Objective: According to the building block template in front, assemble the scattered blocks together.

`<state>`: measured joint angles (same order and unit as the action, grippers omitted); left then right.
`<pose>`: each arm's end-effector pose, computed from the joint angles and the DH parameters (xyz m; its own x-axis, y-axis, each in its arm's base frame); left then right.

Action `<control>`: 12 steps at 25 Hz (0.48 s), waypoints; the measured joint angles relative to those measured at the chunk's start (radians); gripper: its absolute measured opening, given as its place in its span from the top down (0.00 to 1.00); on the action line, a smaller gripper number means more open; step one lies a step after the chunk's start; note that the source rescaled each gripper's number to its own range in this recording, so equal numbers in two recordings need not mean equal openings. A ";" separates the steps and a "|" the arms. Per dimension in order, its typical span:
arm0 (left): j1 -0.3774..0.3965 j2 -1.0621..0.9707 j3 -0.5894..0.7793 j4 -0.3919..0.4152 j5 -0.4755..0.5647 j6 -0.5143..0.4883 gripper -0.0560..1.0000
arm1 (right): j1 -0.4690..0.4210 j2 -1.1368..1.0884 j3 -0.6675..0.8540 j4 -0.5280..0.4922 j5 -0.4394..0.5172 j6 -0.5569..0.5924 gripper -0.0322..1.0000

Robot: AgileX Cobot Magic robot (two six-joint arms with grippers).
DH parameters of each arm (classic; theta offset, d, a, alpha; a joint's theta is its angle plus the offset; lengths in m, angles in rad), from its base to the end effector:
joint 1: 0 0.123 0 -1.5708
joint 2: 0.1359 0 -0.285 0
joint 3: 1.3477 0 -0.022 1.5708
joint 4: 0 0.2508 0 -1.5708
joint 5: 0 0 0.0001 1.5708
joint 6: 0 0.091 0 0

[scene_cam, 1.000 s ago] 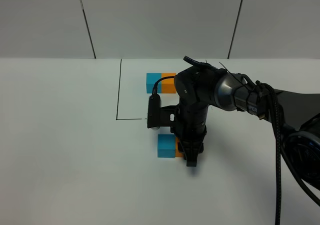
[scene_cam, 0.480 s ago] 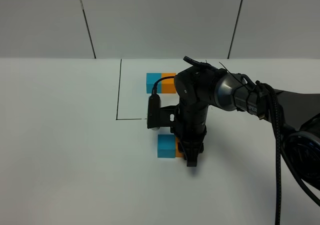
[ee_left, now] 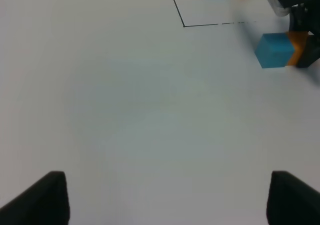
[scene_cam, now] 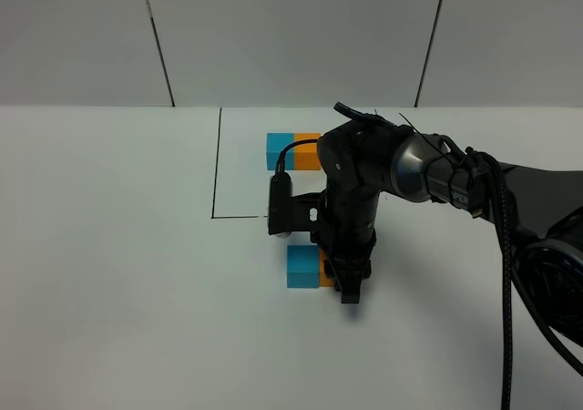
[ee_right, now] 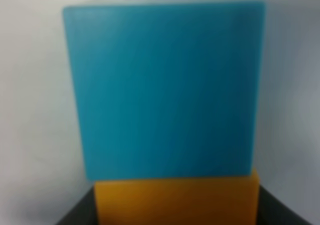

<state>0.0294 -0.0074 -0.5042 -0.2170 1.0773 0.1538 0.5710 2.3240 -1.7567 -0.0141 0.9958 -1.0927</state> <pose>-0.0077 -0.0175 0.2786 -0.4439 0.0358 -0.8954 0.1625 0.9858 -0.0412 0.3897 0.2490 0.1157 0.1012 -0.9943 -0.0325 -0.9911 -0.0980 -0.0898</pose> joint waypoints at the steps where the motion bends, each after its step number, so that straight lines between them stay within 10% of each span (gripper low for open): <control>1: 0.000 0.000 0.000 0.000 0.000 0.000 0.30 | 0.000 0.000 0.000 0.000 0.000 0.000 0.96; 8: 0.000 0.000 0.000 0.000 0.000 0.000 0.30 | 0.000 0.001 0.000 0.006 -0.003 -0.001 0.91; 12: 0.000 0.000 0.000 0.000 0.000 0.000 0.30 | 0.000 0.001 -0.001 0.014 -0.012 0.001 0.53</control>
<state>0.0294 -0.0074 -0.5042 -0.2170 1.0773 0.1538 0.5710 2.3250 -1.7577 0.0000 0.9834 -1.0919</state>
